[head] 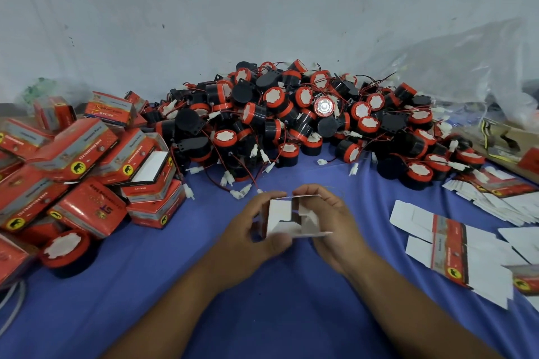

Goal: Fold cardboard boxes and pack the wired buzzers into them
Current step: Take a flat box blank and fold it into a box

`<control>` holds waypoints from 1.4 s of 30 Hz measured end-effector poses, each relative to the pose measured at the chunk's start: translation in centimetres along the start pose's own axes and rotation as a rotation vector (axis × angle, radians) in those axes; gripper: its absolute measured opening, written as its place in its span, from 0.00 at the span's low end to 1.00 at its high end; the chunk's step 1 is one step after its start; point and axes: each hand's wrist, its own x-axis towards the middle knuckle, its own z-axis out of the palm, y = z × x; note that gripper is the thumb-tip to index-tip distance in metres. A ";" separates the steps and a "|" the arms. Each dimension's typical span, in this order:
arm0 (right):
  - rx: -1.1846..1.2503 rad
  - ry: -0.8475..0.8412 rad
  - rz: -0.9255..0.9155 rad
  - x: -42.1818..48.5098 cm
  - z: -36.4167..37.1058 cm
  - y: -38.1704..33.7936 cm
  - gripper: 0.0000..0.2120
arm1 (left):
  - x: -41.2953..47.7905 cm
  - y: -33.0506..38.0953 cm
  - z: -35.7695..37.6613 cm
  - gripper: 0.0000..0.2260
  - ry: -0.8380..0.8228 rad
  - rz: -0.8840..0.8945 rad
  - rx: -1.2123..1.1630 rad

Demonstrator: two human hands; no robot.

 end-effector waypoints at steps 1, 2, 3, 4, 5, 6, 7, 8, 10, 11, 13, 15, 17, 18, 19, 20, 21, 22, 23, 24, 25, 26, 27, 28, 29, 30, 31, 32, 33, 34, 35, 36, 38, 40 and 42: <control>-0.052 -0.015 -0.029 -0.1 0.0 0.2 0.06 | 0.1 -0.1 0.1 0.22 0.071 0.005 -0.018; -0.101 -0.045 -0.052 -0.2 0.1 0.4 0.05 | 0.3 -0.1 0.2 0.18 0.119 0.000 -0.041; -0.129 -0.083 -0.061 -0.3 0.2 0.5 0.05 | 0.4 -0.2 0.3 0.16 0.148 -0.009 -0.065; -0.132 -0.119 -0.052 -0.4 0.2 0.5 0.08 | 0.4 -0.3 0.2 0.14 0.171 -0.019 -0.089; -0.122 -0.154 -0.036 -0.4 0.2 0.5 0.11 | 0.5 -0.5 0.1 0.11 0.192 -0.029 -0.122; -0.107 -0.188 -0.021 -0.4 0.2 0.4 0.14 | 0.5 -0.7 0.0 0.09 0.213 -0.044 -0.167; -0.101 -0.220 -0.016 -0.5 0.2 0.3 0.15 | 0.6 -0.9 -0.1 0.08 0.235 -0.067 -0.223; -0.123 -0.249 -0.025 -0.7 0.2 0.1 0.15 | 0.7 -1.0 -0.1 0.07 0.255 -0.092 -0.277; -0.231 -0.259 -0.083 -0.9 0.3 0.1 0.12 | 0.8 -1.2 -0.2 0.08 0.275 -0.133 -0.335; -0.283 -0.235 -0.116 -0.9 0.4 0.2 0.11 | 0.7 -1.2 0.0 0.10 0.276 -0.140 -0.309; -0.281 -0.168 -0.160 -0.6 0.5 0.5 0.10 | 0.5 -1.3 0.3 0.17 0.278 -0.106 -0.148; -0.130 -0.096 -0.142 -0.2 0.6 0.7 0.09 | 0.2 -1.0 1.0 0.24 0.278 -0.066 0.019; -0.031 -0.044 -0.120 0.1 0.4 0.6 0.08 | 0.0 -0.8 1.8 0.35 0.266 -0.011 0.231; -0.040 -0.039 -0.122 0.2 0.3 0.6 0.08 | 0.0 -0.6 2.1 0.40 0.276 0.016 0.349; -0.068 -0.056 -0.130 0.2 0.2 0.7 0.09 | 0.0 -0.5 2.2 0.42 0.306 0.046 0.426; -0.107 -0.086 -0.143 0.1 0.1 0.7 0.12 | 0.1 -0.5 2.1 0.42 0.347 0.069 0.458; -0.160 -0.115 -0.164 0.0 0.2 0.8 0.14 | 0.1 -0.4 2.0 0.42 0.388 0.088 0.464; -0.223 -0.131 -0.190 -0.1 0.2 0.8 0.16 | 0.0 -0.3 1.8 0.40 0.417 0.107 0.459; -0.291 -0.135 -0.219 -0.2 0.2 0.9 0.17 | -0.1 -0.2 1.7 0.39 0.434 0.129 0.453; -0.348 -0.137 -0.241 -0.2 0.3 0.8 0.17 | -0.2 -0.1 1.6 0.38 0.448 0.153 0.447; -0.383 -0.151 -0.254 -0.3 0.4 0.8 0.16 | -0.2 0.0 1.6 0.37 0.460 0.178 0.450; -0.390 -0.172 -0.252 -0.4 0.5 0.7 0.14 | -0.3 0.1 1.6 0.37 0.473 0.203 0.465; -0.396 -0.188 -0.245 -0.5 0.5 0.7 0.13 | -0.3 0.2 1.7 0.37 0.485 0.226 0.488; -0.405 -0.195 -0.240 -0.6 0.5 0.6 0.12 | -0.3 0.2 1.7 0.37 0.497 0.242 0.513; -0.413 -0.192 -0.242 -0.6 0.5 0.4 0.13 | -0.2 0.3 1.7 0.36 0.505 0.251 0.539; -0.405 -0.188 -0.242 -0.7 0.5 0.3 0.16 | -0.2 0.4 1.8 0.36 0.505 0.258 0.565; -0.393 -0.179 -0.236 -0.8 0.4 0.1 0.21 | -0.1 0.5 1.8 0.35 0.496 0.264 0.592; -0.388 -0.170 -0.227 -0.8 0.2 0.0 0.25 | -0.1 0.5 1.9 0.34 0.479 0.272 0.616; -0.385 -0.162 -0.223 -0.8 0.2 -0.2 0.24 | -0.1 0.6 1.9 0.33 0.459 0.280 0.636; -0.378 -0.159 -0.213 -0.7 0.2 -0.3 0.20 | -0.1 0.5 1.9 0.33 0.440 0.285 0.647; -0.379 -0.156 -0.191 -0.6 0.2 -0.4 0.15 | -0.1 0.5 1.9 0.32 0.423 0.283 0.651; -0.391 -0.147 -0.169 -0.5 0.1 -0.4 0.13 | 0.0 0.5 1.8 0.32 0.410 0.276 0.653; -0.467 -0.115 -0.160 -0.3 -0.1 -0.3 0.14 | 0.0 0.3 1.7 0.33 0.402 0.266 0.663; -0.549 -0.120 -0.194 -0.4 -0.3 -0.2 0.16 | -0.1 0.3 1.7 0.33 0.417 0.279 0.686; -0.628 -0.164 -0.272 -0.5 -0.3 -0.4 0.16 | 0.0 0.3 1.9 0.32 0.445 0.303 0.708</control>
